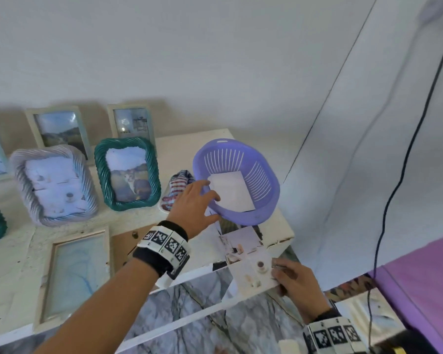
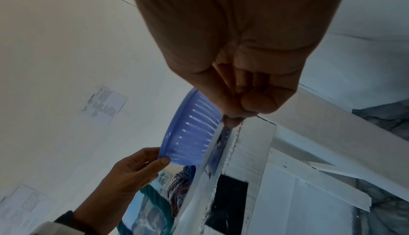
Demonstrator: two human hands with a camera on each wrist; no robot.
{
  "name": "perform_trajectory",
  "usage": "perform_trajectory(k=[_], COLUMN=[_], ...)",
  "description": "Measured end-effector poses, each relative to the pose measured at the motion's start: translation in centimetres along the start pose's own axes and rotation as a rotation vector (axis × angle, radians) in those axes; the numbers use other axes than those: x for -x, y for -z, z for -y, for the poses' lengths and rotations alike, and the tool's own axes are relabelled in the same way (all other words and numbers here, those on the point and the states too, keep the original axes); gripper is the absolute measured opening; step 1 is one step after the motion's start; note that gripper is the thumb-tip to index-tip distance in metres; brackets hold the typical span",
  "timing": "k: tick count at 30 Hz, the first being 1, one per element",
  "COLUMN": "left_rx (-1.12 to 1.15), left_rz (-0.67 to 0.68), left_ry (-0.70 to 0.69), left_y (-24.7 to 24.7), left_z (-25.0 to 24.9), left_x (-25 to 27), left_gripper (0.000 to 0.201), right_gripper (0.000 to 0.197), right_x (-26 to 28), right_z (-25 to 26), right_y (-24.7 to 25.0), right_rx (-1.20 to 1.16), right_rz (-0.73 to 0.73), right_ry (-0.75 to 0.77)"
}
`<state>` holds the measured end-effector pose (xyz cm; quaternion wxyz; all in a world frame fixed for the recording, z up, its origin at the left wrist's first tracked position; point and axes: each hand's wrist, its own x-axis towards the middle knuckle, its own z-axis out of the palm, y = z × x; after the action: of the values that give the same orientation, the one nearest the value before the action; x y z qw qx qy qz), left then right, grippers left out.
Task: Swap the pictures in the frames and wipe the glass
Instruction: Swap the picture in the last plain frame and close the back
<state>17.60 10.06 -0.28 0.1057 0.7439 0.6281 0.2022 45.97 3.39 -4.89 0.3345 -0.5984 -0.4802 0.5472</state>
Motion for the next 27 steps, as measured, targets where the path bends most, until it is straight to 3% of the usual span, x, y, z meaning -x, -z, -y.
perform_trajectory(k=[3, 10, 15, 21, 27], left_rx=[0.025, 0.132, 0.12, 0.132, 0.13], left_rz=[-0.038, -0.119, -0.121, -0.128, -0.125], left_ry=[-0.045, -0.007, 0.01, -0.008, 0.012], left_y=[0.2, 2.3, 2.1, 0.1, -1.5], left_z=[0.2, -0.4, -0.5, 0.0, 0.1], left_x=[-0.8, -2.1, -1.8, -0.4, 1.1], left_gripper=[0.032, 0.034, 0.035, 0.034, 0.037], right_gripper=[0.015, 0.013, 0.02, 0.031, 0.025], right_x=[-1.1, -5.7, -9.8, -10.2, -10.6], right_z=[0.2, 3.9, 5.2, 4.8, 6.0], right_y=[0.8, -0.5, -2.5, -2.8, 0.9], right_rx=[0.001, 0.162, 0.646, 1.003, 0.819], right_rz=[-0.011, -0.025, -0.114, -0.089, -0.123], right_ry=[-0.006, 0.094, 0.135, 0.109, 0.081])
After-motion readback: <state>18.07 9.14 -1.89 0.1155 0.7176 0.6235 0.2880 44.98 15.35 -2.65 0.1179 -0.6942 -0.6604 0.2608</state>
